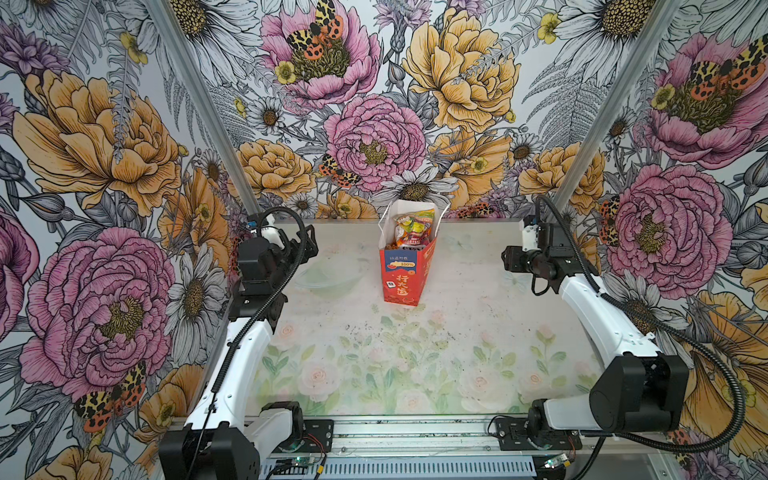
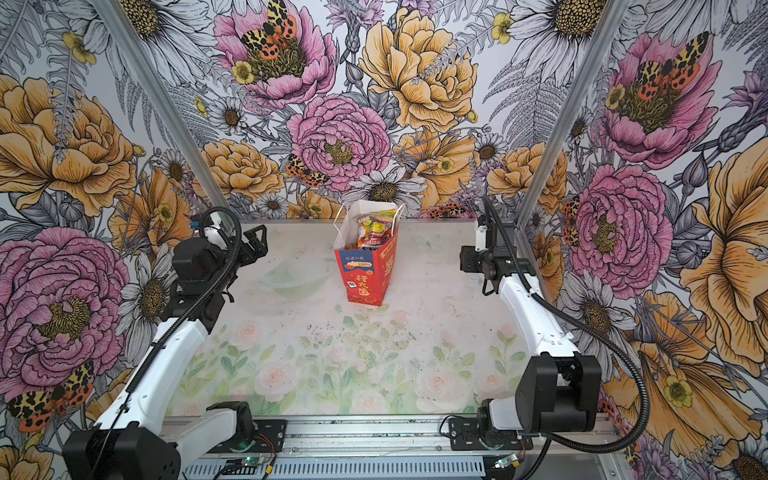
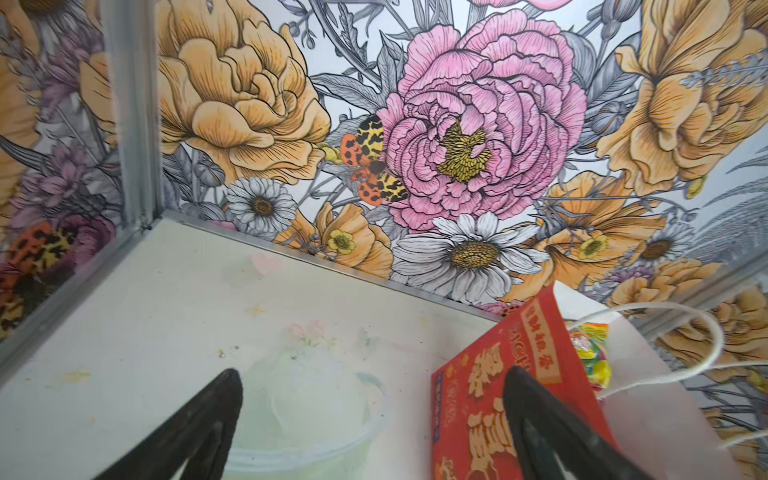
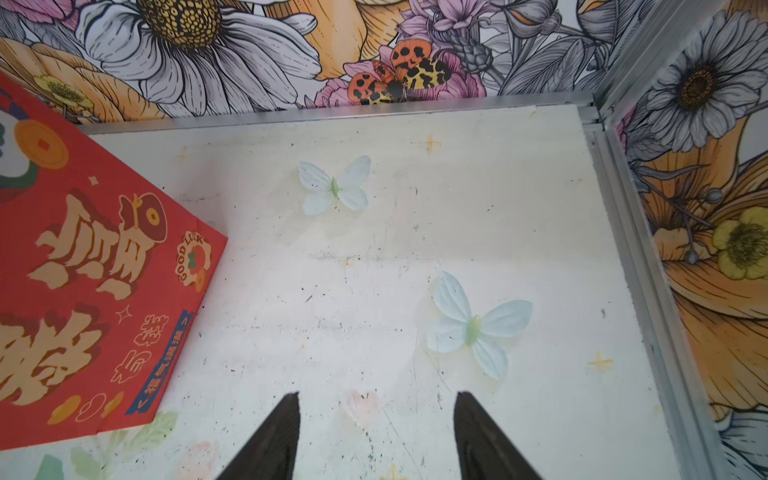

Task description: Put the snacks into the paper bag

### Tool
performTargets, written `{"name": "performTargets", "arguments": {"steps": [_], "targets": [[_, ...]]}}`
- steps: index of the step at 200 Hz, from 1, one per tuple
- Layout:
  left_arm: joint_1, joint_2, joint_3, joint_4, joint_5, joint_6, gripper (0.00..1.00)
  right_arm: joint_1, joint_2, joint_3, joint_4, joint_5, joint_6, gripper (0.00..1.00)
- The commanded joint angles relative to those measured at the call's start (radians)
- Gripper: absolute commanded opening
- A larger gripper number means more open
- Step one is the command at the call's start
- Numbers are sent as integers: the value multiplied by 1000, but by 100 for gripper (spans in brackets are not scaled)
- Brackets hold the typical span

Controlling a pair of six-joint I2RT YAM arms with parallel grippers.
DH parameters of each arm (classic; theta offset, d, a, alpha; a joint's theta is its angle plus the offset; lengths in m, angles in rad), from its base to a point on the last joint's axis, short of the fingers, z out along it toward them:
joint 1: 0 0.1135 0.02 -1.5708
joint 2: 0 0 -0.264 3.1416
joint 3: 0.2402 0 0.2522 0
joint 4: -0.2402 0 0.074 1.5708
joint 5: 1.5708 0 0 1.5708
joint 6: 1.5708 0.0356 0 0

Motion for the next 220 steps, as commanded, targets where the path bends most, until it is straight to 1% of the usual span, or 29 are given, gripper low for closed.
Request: {"name": "performTargets", "arguments": {"steps": [1,34,63,83,116,153,174,188,204,220], "targets": [[13,15,-61,123,-102,130,99,-28,-34,-53,174,-18,13,56],[28,83,-145,249,-106,161,99,-56,-5,-95,232,0,12,58],[38,121,-191,294,-83,155,99,-76,1,-172,371,-2,24,59],[38,102,-230,313,-79,159,99,-100,9,-218,457,-12,51,59],[42,38,-295,307,-120,187,99,-120,25,-282,560,-33,65,59],[96,17,-340,302,-104,178,99,-126,35,-367,665,-33,60,60],[119,9,-384,355,-104,167,99,-126,31,-443,765,-33,41,60],[130,8,-418,405,-100,163,99,-126,26,-511,875,-28,13,60],[144,8,-445,446,-100,154,99,-127,19,-563,933,-33,21,60],[151,11,-463,470,-100,149,99,-124,29,-627,1038,-27,22,60]]}}
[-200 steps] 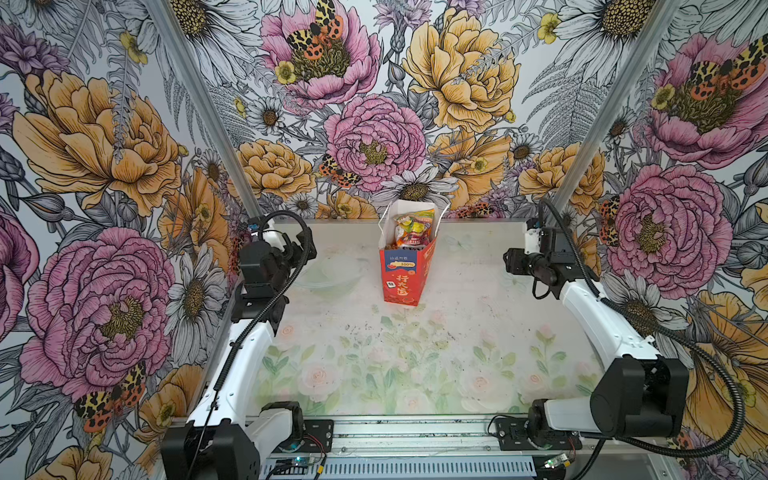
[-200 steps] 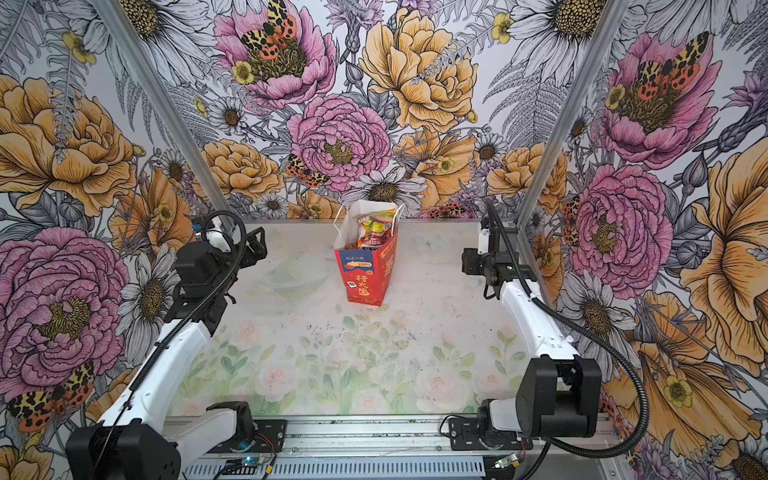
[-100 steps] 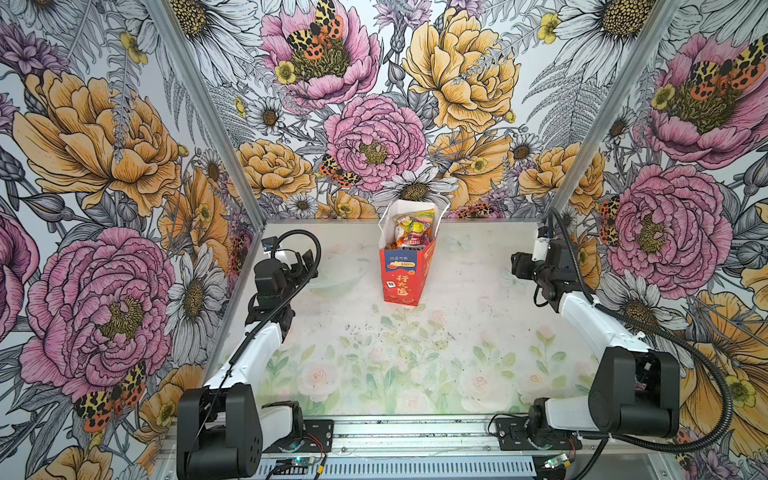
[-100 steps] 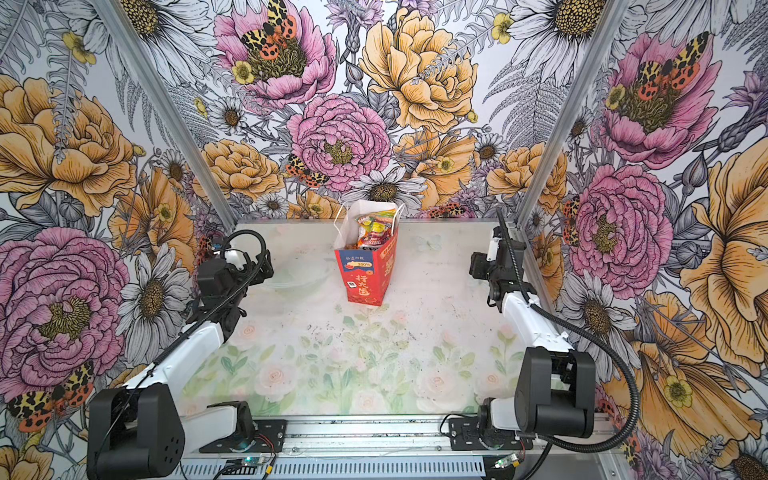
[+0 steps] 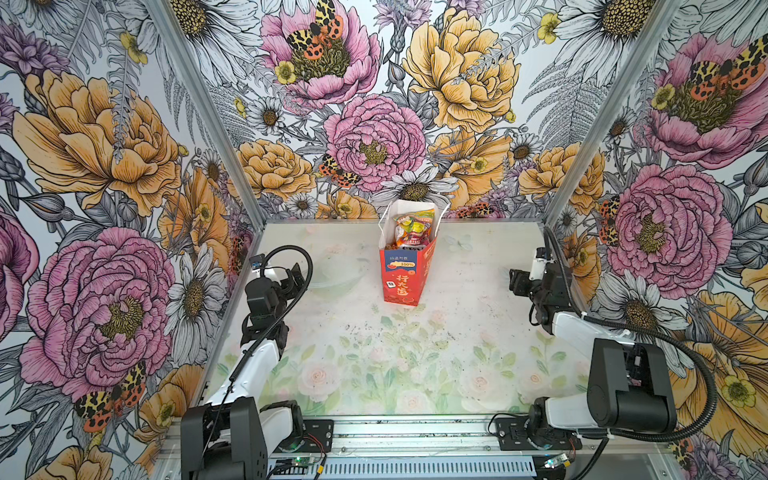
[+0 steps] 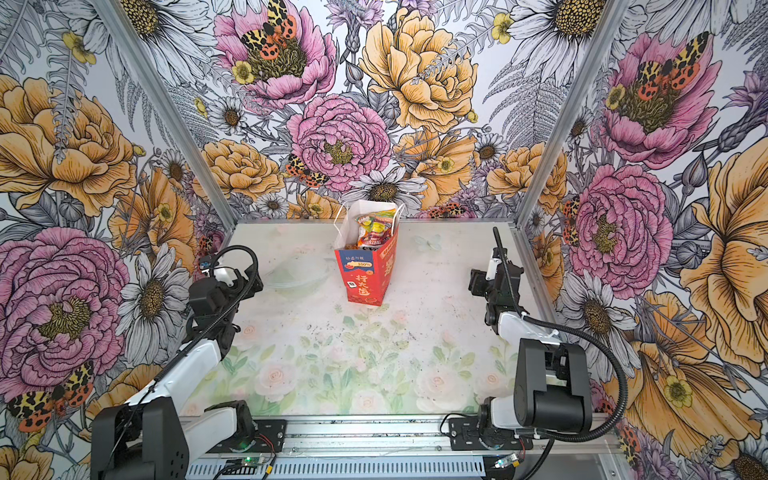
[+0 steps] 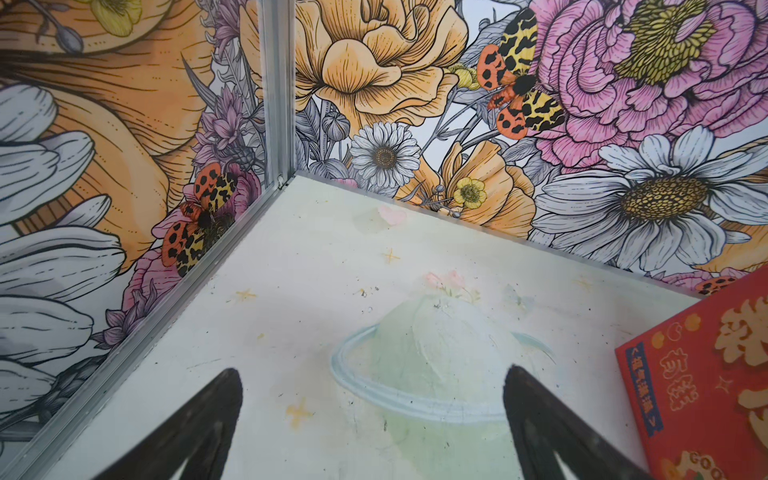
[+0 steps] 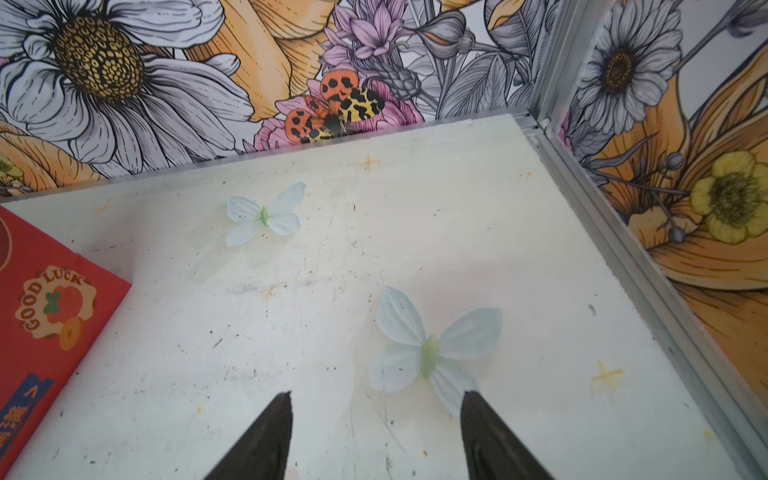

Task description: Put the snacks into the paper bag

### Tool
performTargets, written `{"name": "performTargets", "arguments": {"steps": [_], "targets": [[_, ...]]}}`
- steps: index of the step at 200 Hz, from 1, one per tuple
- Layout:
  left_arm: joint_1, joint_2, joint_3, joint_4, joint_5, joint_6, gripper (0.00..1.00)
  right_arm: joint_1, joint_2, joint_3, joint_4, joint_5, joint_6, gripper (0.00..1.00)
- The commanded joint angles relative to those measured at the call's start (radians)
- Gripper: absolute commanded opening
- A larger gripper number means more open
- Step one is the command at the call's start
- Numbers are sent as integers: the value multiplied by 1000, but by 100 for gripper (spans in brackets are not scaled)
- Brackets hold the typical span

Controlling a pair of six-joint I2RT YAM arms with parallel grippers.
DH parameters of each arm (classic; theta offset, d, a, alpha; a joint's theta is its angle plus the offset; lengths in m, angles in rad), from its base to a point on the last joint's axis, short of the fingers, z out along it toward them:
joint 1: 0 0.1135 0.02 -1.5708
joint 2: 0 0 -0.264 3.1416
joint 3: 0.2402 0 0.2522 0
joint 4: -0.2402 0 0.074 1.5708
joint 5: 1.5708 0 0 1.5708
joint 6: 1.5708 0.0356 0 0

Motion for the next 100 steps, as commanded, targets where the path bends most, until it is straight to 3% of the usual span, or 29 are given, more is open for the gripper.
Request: {"name": "performTargets", "arguments": {"steps": [1,35,77,100], "targets": [[17,-11,-28,100,-10,-11,99,0,2,-67,222,-4,-17,60],[17,17,-70,179,-13,-18,99,19,44,-169,435,25,-9,61],[17,99,-115,332,-4,-17,99,117,118,-149,459,142,-91,61],[17,161,-128,407,-6,-28,99,121,126,-167,493,160,-89,62]]}}
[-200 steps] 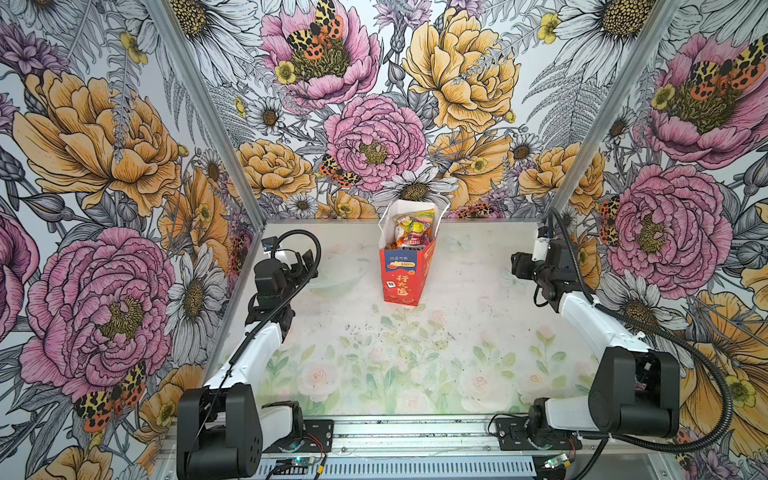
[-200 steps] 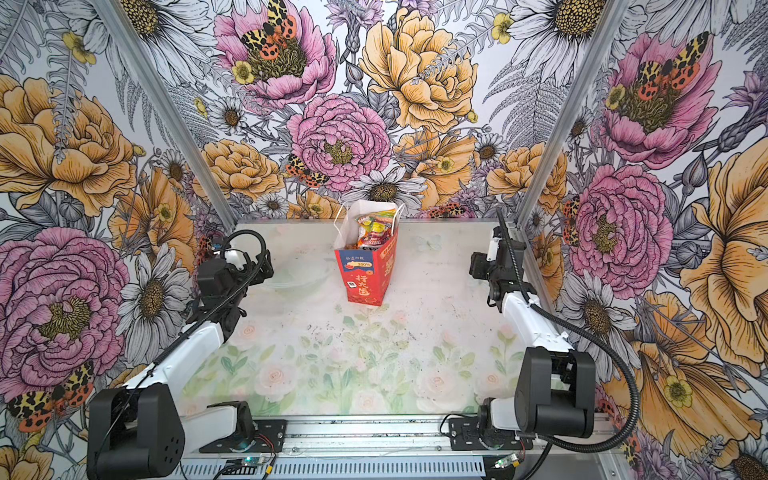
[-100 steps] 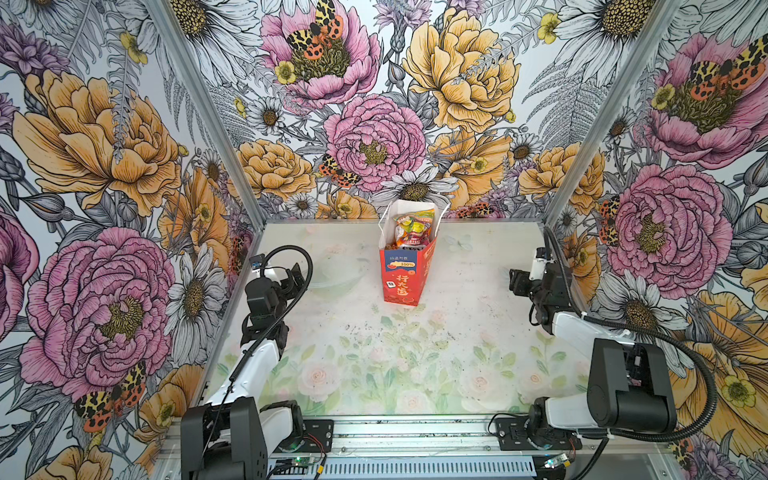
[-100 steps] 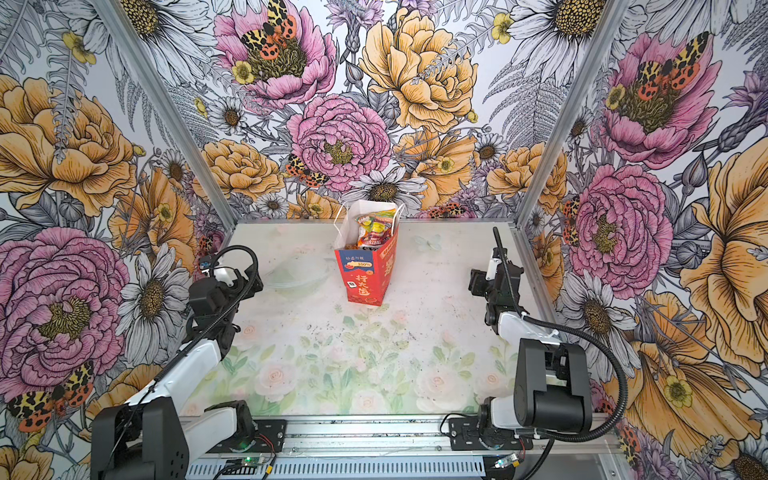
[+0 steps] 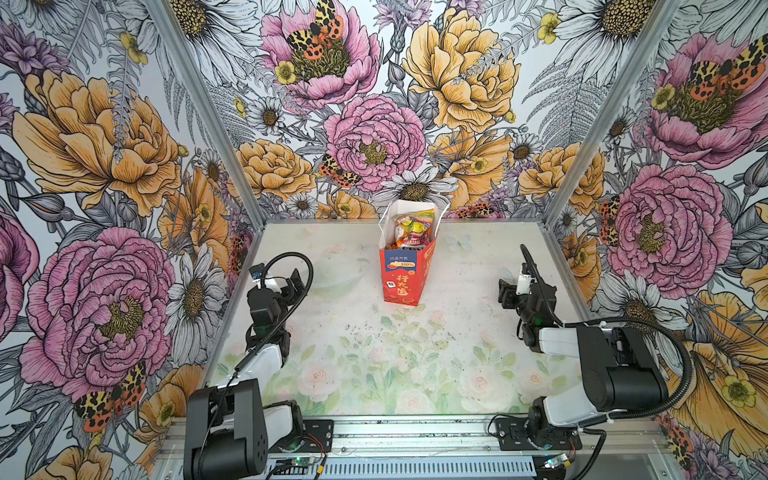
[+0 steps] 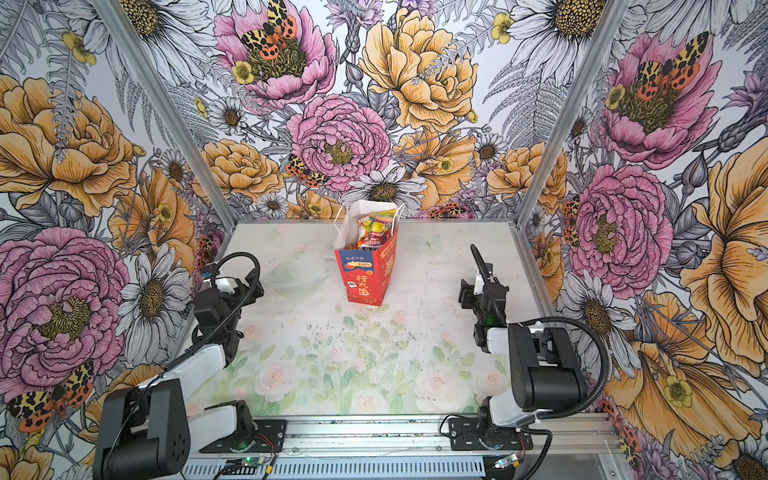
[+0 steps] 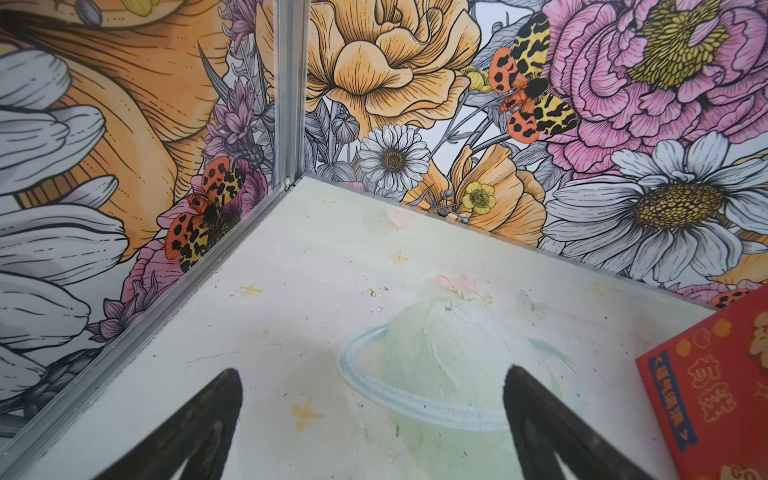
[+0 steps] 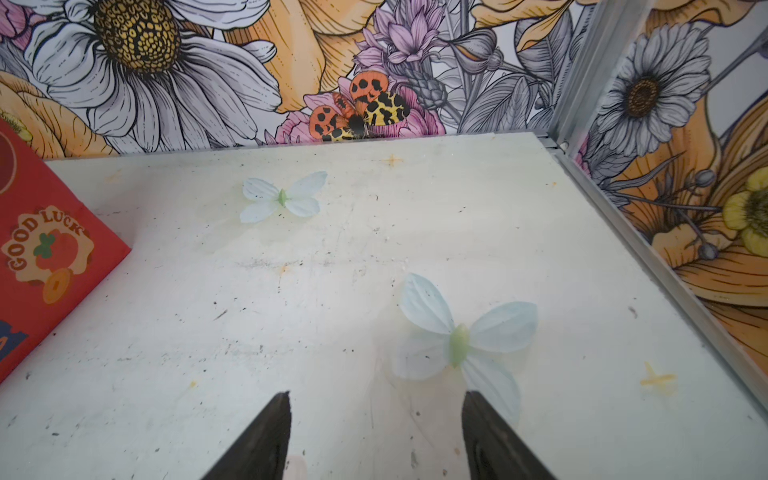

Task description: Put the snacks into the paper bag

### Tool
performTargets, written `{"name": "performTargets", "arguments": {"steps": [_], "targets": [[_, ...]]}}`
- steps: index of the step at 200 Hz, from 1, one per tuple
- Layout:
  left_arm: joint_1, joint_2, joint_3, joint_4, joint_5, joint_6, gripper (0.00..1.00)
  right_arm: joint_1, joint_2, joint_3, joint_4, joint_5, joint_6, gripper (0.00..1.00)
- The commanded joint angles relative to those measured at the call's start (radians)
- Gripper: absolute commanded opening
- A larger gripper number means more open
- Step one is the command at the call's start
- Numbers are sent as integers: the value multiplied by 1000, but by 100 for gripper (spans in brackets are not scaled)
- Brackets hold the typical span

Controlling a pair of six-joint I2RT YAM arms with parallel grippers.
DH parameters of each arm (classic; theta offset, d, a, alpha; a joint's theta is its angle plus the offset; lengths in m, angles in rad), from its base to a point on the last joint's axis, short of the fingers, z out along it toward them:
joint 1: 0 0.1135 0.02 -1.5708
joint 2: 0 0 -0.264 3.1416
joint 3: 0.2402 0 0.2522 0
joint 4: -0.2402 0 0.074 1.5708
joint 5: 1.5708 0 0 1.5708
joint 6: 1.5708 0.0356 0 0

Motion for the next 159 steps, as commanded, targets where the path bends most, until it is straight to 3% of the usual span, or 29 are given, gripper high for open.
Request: {"name": "performTargets", "arguments": {"steps": [1,46,85,106,127,159], "targets": [[8,54,-23,147,-5,-15,99,7,7,1,87,62,-30,62],[3,211,-70,368,-9,-31,99,8,14,1,99,69,-29,77],[-23,201,-81,377,-47,-14,99,7,13,-1,99,68,-27,85],[-69,219,-59,359,-38,47,99,7,14,-1,101,68,-27,86],[-154,303,-11,348,-95,136,99,7,14,-1,101,68,-28,87],[-167,339,19,327,-101,153,99,7,15,-1,103,69,-27,87]]}}
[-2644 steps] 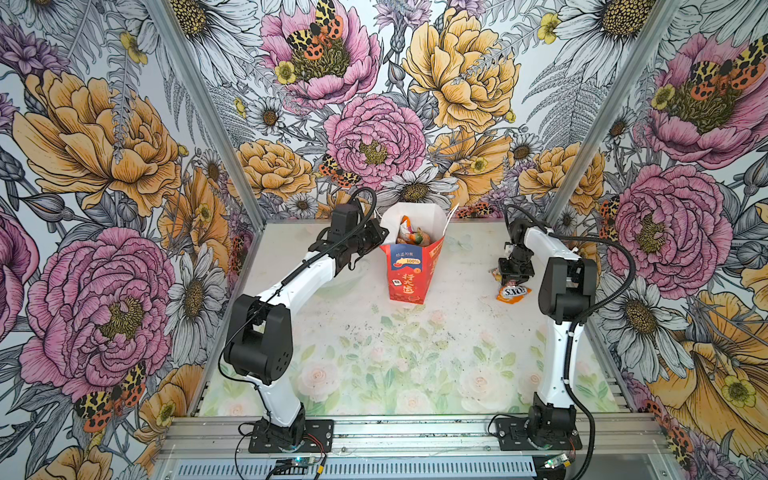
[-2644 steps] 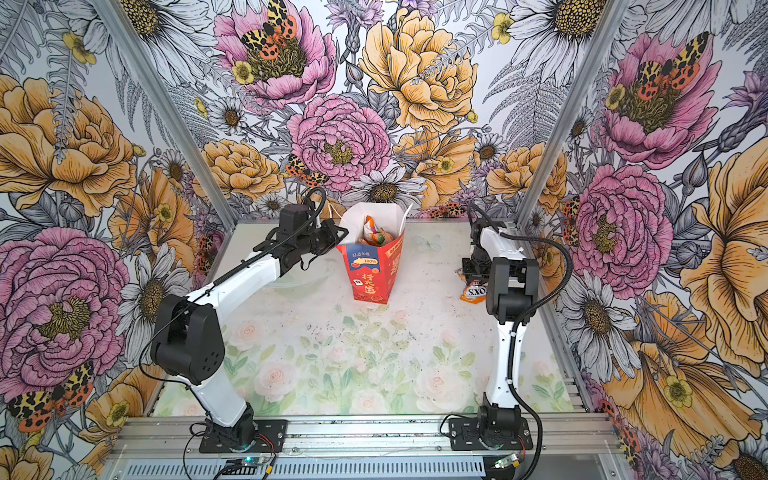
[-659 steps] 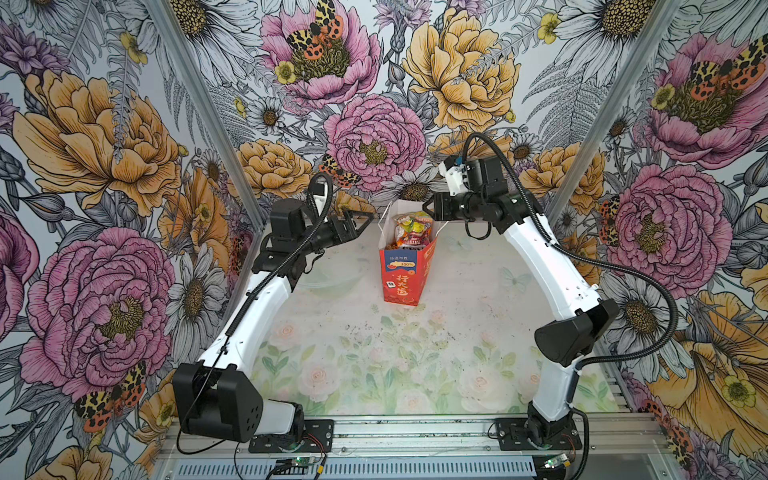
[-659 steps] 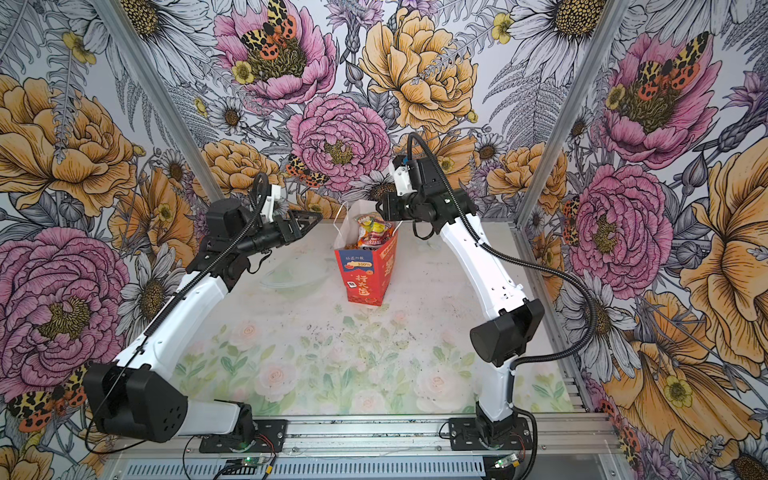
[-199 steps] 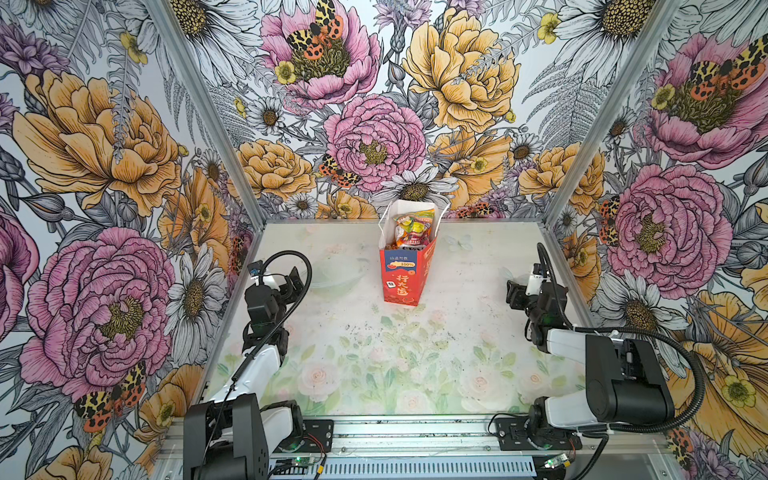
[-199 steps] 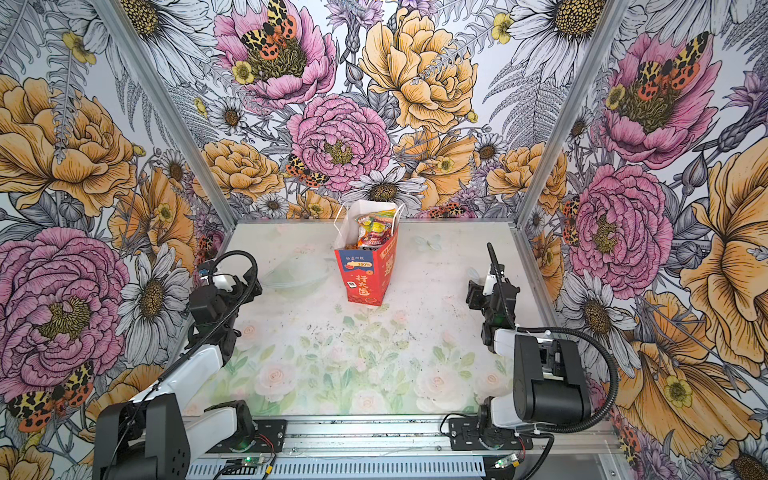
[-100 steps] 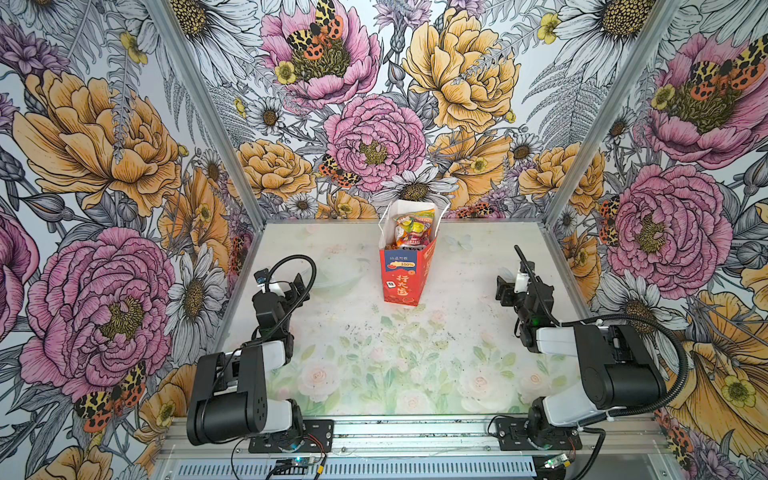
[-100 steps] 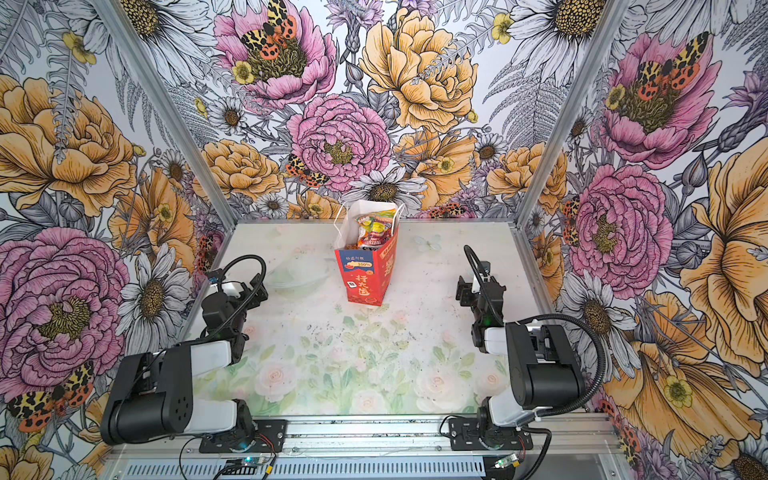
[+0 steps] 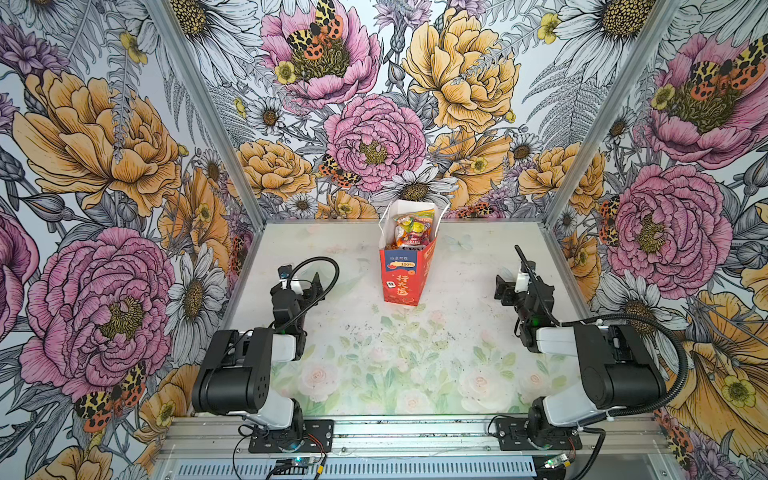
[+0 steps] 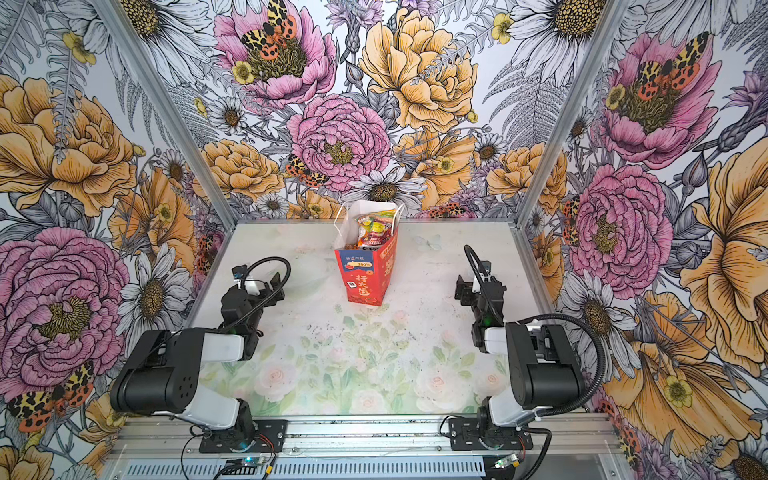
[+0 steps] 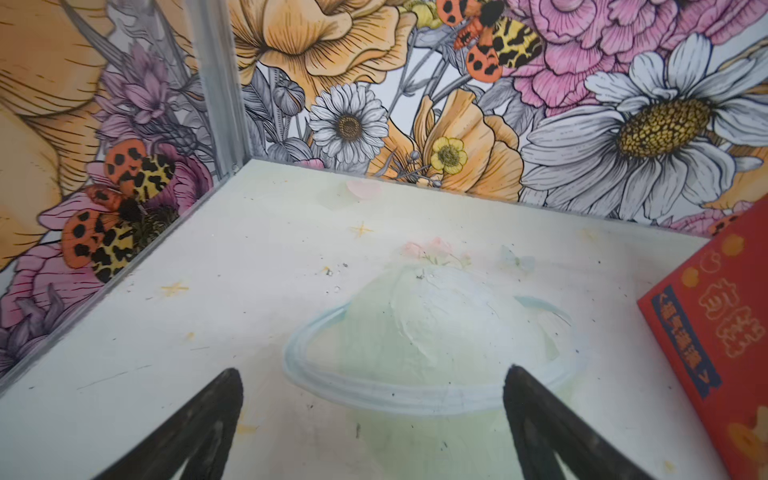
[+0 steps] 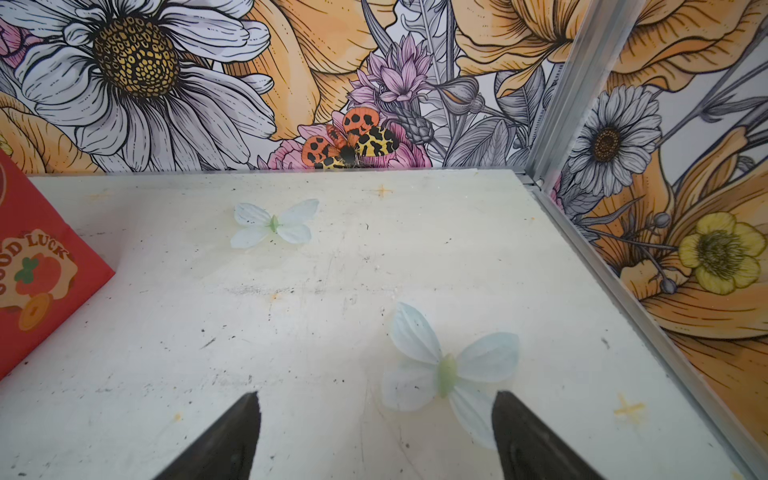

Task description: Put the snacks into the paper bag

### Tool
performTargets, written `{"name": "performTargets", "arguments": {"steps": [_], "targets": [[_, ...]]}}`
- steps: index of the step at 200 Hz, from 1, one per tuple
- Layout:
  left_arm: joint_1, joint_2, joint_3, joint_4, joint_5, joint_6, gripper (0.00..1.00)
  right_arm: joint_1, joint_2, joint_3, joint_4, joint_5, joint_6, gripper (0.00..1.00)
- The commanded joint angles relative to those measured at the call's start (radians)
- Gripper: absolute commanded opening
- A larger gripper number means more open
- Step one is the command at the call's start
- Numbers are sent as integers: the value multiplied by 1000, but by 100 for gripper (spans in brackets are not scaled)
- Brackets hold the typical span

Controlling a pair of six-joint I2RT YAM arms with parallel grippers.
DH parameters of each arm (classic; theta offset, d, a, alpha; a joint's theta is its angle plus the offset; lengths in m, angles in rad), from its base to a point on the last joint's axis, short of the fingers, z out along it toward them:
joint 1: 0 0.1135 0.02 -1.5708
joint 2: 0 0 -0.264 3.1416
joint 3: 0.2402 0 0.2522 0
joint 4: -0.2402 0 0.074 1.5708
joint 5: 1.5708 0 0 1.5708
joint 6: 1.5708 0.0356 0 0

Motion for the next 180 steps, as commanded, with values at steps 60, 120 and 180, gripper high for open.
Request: {"name": "performTargets", "arguments": {"steps": [60,120,180], "targets": [[6,8,6,32,-23,45,99,-4,13,-6,48,21,-1,100],[22,9,5,36,9,36,99,-16,16,-2,44,10,11,100],[14,7,9,26,41,56,99,-14,11,-10,52,11,8,100]]}}
